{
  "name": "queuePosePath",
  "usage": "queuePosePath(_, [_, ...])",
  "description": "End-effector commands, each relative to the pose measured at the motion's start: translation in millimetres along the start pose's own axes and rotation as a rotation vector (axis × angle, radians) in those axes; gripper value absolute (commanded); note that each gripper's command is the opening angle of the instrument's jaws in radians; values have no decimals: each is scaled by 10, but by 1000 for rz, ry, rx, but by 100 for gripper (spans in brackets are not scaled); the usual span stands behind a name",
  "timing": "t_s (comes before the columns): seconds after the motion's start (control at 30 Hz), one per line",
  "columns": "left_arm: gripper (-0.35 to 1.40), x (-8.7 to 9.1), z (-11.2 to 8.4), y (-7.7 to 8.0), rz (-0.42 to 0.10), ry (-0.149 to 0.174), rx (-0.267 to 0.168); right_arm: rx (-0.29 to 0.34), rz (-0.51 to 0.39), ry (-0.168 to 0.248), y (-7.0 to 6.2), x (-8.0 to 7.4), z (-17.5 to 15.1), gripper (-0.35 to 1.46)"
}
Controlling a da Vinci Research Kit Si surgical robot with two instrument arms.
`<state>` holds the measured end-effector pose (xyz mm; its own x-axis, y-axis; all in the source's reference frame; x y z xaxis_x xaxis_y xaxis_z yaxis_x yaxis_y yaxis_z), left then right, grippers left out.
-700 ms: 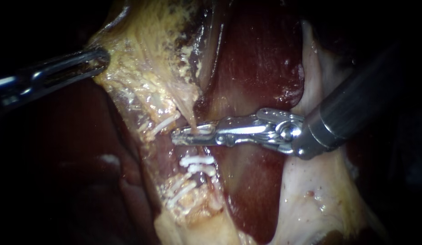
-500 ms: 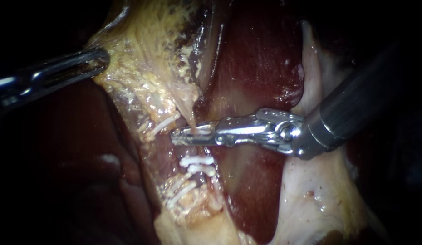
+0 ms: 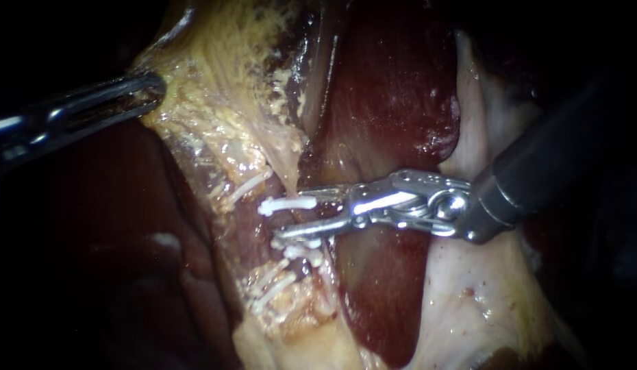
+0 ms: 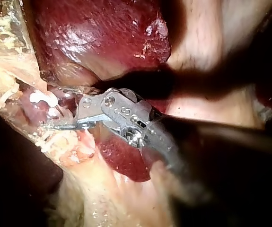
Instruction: Going back third clip right tube
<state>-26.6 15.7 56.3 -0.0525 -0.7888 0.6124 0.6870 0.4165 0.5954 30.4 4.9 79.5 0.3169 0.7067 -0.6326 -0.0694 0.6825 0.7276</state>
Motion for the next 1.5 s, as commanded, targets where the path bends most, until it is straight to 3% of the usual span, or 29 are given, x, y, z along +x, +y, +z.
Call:
queuePosePath(0.03, [-35,0,0,0,0,0,0,2,-22,2,-1,0,-3,60])
queuePosePath(0.17, [-35,0,0,0,0,0,0,13,-119,-2,-6,5,-21,60])
queuePosePath(0.57, [-35,2,0,-1,1,-1,-2,57,-364,14,-32,44,-95,60])
queuePosePath(0.83, [-35,7,6,-6,2,-5,-9,44,-427,19,-41,55,-141,60])
queuePosePath(1.03, [-35,10,14,-11,3,-7,-9,44,-433,24,-46,61,-147,60])
queuePosePath(1.17, [-35,18,27,-14,5,-6,-4,45,-440,24,-47,61,-147,60])
queuePosePath(1.5, [-35,61,93,-29,24,56,9,45,-441,24,-48,60,-147,60])
